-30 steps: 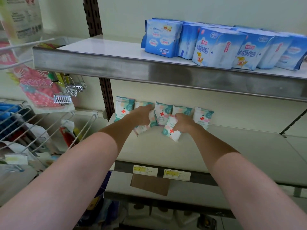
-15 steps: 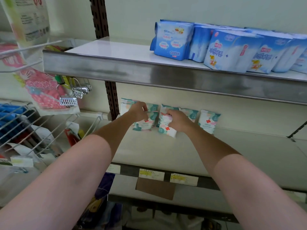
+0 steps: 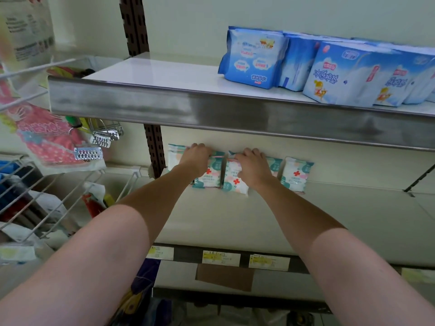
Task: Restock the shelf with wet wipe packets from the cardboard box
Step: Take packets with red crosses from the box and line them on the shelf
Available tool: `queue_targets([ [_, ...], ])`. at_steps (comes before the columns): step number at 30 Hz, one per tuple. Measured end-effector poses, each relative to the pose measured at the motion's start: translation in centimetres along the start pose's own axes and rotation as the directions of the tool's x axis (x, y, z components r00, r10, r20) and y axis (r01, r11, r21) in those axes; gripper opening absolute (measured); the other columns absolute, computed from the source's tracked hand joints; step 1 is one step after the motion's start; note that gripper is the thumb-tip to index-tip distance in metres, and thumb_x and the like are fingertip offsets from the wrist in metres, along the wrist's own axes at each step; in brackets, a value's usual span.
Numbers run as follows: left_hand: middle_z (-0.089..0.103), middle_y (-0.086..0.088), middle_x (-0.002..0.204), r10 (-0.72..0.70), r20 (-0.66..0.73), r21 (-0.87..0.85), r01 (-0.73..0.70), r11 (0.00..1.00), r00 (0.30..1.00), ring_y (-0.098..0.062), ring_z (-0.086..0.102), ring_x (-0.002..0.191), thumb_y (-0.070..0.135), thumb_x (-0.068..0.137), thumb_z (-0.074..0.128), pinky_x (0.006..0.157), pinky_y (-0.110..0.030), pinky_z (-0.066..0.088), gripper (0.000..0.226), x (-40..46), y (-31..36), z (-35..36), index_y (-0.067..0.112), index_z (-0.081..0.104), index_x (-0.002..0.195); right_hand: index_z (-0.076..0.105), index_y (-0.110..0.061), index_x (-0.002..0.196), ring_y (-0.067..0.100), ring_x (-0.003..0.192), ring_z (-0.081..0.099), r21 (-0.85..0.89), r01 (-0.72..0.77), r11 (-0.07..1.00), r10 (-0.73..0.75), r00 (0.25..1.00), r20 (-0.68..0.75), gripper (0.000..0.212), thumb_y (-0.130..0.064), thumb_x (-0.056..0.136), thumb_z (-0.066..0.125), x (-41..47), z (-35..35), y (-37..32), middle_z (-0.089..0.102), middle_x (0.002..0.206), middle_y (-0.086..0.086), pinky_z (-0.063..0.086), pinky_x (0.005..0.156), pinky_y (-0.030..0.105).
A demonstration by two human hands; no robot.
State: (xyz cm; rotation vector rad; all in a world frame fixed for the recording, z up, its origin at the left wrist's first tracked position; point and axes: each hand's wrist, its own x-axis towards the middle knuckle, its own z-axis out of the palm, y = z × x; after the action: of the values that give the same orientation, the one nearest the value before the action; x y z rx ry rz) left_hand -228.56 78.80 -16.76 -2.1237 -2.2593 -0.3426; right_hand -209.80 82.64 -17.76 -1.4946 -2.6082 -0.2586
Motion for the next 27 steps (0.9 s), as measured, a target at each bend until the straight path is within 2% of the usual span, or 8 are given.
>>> queue_targets([
  [5, 0.056, -0.008, 0.121, 0.082, -0.044, 0.051, -0.080, 0.996, 0.996, -0.025, 0.050, 0.109, 0.003, 0.090, 0.058, 0.097, -0.037, 0.042, 0.040, 0.2, -0.1, -0.1, 0.014, 0.056, 0.128, 0.046, -0.016, 0.137, 0.028, 0.124, 0.045, -0.015, -0.056, 0.998, 0.055, 0.998, -0.040, 0.054, -0.012, 0.089, 0.068, 0.3, 0.2, -0.2, 0.049, 0.136, 0.008, 0.035, 0.109, 0.039],
  [10, 0.057, -0.009, 0.119, 0.112, -0.057, 0.027, -0.111, 0.994, 0.992, -0.025, 0.051, 0.108, 0.000, 0.089, 0.057, 0.097, -0.037, 0.044, 0.038, 0.0, -0.2, -0.2, 0.013, 0.057, 0.125, 0.050, -0.013, 0.134, 0.026, 0.122, 0.046, 0.107, -0.063, 0.992, 0.067, 0.997, -0.035, 0.048, -0.006, 0.089, 0.065, -0.2, 0.3, -0.6, 0.051, 0.132, 0.008, 0.038, 0.107, 0.036],
  [15, 0.057, -0.008, 0.120, 0.154, -0.064, 0.074, -0.149, 0.986, 0.986, -0.025, 0.050, 0.109, 0.006, 0.087, 0.062, 0.097, -0.036, 0.042, 0.040, -0.5, -0.2, -0.4, 0.013, 0.056, 0.125, 0.053, -0.014, 0.129, 0.026, 0.119, 0.049, 0.191, -0.097, 0.977, 0.099, 0.995, -0.004, 0.046, -0.014, 0.087, 0.071, -1.5, 0.4, -1.5, 0.052, 0.129, 0.008, 0.043, 0.101, 0.036],
  [19, 0.055, -0.008, 0.120, 0.182, -0.079, 0.102, -0.173, 0.980, 0.980, -0.025, 0.049, 0.109, 0.009, 0.087, 0.063, 0.096, -0.036, 0.043, 0.044, -1.0, 0.0, -0.2, 0.014, 0.054, 0.129, 0.054, -0.015, 0.127, 0.025, 0.112, 0.055, 0.315, -0.143, 0.938, 0.102, 0.985, 0.142, 0.045, -0.026, 0.087, 0.073, -2.7, 1.2, -2.2, 0.054, 0.124, 0.007, 0.047, 0.094, 0.035],
  [22, 0.054, -0.008, 0.122, 0.197, -0.090, 0.118, -0.186, 0.975, 0.976, -0.026, 0.049, 0.112, 0.007, 0.086, 0.062, 0.097, -0.037, 0.042, 0.047, -1.5, 0.0, 0.2, 0.013, 0.052, 0.131, 0.054, -0.014, 0.124, 0.025, 0.104, 0.058, 0.258, -0.163, 0.952, 0.082, 0.950, 0.300, 0.056, -0.043, 0.082, 0.077, -3.2, 2.2, -2.7, 0.059, 0.117, 0.006, 0.050, 0.090, 0.038],
  [27, 0.059, -0.010, 0.121, 0.177, 0.007, 0.078, -0.177, 0.981, 0.984, -0.029, 0.056, 0.109, 0.002, 0.088, 0.055, 0.088, -0.037, 0.049, 0.039, -2.7, 0.6, 0.4, 0.013, 0.056, 0.125, 0.052, -0.016, 0.126, 0.025, 0.103, 0.059, 0.237, -0.162, 0.958, 0.063, 0.925, 0.375, 0.069, -0.053, 0.075, 0.080, -3.1, 2.6, -2.7, 0.062, 0.119, 0.005, 0.051, 0.091, 0.040],
])
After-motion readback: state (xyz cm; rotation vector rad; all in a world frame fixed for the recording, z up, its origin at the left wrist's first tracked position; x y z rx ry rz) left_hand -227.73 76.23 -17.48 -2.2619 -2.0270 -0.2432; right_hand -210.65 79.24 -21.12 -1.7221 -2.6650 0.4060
